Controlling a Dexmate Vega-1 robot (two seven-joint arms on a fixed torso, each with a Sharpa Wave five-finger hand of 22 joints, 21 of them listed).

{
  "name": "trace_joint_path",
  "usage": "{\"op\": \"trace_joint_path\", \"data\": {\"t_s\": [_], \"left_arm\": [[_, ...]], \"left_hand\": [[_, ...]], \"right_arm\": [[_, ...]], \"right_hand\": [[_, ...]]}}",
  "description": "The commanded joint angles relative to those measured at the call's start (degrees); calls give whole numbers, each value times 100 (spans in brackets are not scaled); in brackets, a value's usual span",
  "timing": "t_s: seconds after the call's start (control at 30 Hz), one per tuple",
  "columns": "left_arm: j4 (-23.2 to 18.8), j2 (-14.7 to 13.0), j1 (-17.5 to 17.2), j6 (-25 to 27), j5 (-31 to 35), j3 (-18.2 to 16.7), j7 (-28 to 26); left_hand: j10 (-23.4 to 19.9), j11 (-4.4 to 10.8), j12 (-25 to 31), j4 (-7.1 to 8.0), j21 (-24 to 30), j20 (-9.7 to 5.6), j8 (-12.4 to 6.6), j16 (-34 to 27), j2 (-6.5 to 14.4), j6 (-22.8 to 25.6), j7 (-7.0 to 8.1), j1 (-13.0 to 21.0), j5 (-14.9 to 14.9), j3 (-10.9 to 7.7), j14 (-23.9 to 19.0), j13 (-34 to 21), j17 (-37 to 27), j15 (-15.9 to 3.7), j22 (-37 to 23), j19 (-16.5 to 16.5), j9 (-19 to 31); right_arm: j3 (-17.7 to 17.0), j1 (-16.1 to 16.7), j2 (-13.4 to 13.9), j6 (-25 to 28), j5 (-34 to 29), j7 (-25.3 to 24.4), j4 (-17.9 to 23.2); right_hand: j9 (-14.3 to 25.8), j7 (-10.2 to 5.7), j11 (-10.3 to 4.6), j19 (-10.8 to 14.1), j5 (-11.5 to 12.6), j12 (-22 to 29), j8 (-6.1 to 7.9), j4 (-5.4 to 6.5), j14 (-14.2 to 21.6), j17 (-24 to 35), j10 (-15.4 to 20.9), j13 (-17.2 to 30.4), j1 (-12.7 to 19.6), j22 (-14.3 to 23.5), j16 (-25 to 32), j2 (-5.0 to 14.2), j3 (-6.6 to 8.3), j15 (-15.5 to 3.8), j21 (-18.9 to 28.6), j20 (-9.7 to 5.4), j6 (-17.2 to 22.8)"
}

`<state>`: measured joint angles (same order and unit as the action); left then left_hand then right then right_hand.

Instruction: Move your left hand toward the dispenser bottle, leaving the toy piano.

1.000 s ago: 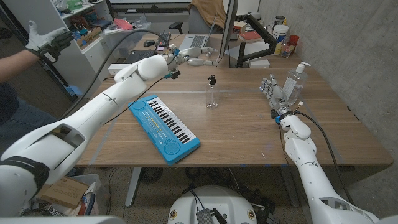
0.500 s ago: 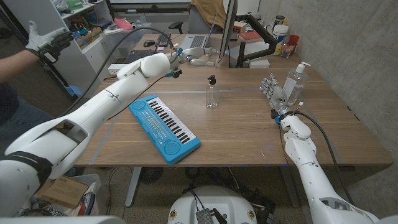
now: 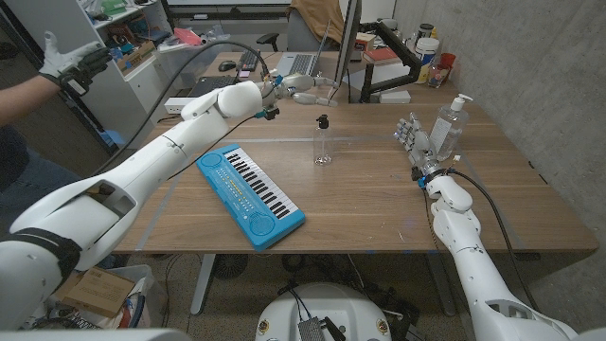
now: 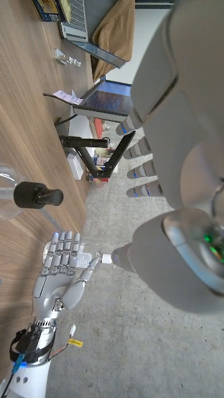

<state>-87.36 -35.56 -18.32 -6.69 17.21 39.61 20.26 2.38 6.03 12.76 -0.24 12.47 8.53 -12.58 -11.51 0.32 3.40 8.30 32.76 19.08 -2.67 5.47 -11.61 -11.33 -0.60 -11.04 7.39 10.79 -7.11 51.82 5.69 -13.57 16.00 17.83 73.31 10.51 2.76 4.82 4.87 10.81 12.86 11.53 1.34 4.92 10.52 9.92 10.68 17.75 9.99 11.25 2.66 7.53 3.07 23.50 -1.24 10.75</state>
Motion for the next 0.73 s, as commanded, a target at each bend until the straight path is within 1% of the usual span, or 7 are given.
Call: {"op": "trace_joint_path", "data": {"t_s": [0.03,0.57,0.73], "left_arm": [[-80,-35,-8,-21,149,50,53],[6,7,40,-48,196,72,93],[68,37,62,-70,207,85,71]], "left_hand": [[-60,11,50,-8,26,49,-5,-32,3,29,25,67,-16,23,-45,-6,-11,-3,-21,-4,26],[-65,6,44,-10,30,70,3,-33,8,49,27,82,-11,37,-62,-6,-12,-1,-20,-18,27],[-70,13,44,-10,29,79,5,-32,11,58,25,85,-10,41,-64,-6,-12,-5,-20,-17,27]], "right_arm": [[11,-21,-4,10,-21,10,-38],[14,-86,22,25,-45,53,-93],[10,-151,36,2,-55,85,-176]], "right_hand": [[34,-3,16,51,12,-25,-29,-17,44,14,36,17,18,30,-18,69,-4,-23,-8,4,36],[34,0,27,64,13,-27,-29,-22,48,14,35,17,15,31,-19,77,-7,-18,-34,9,39],[33,0,29,66,12,-26,-30,-23,49,14,39,17,12,31,-19,78,-9,-16,-44,9,38]]}}
